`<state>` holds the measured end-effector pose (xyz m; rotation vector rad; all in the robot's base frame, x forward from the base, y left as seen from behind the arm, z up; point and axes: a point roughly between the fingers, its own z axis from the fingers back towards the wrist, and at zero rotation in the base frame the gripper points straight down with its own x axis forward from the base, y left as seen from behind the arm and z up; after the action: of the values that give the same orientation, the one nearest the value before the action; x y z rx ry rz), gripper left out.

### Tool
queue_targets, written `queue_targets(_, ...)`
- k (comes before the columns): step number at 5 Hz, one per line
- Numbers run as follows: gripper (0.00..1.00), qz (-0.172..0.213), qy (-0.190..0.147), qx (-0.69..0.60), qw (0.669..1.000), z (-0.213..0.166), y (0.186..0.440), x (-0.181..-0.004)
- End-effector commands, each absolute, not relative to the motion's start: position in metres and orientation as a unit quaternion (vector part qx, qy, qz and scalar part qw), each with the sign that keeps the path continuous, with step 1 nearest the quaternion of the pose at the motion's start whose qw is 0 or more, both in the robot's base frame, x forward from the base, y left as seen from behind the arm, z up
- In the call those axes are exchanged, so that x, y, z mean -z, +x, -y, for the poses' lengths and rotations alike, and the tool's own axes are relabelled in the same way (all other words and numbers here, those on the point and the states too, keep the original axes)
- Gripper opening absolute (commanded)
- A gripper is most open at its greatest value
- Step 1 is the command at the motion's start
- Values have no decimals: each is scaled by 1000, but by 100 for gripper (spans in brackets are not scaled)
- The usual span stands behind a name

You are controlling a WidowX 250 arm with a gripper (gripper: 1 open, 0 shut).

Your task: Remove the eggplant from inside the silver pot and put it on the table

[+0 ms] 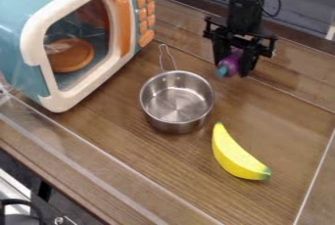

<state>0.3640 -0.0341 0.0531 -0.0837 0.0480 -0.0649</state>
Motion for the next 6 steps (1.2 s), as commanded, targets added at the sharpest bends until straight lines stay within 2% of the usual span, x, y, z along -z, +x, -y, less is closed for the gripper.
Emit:
queue_targets(1,0,7,-43,29,999,35,376,-70)
queue_targets(6,0,1,-47,20,999,36,378,-64)
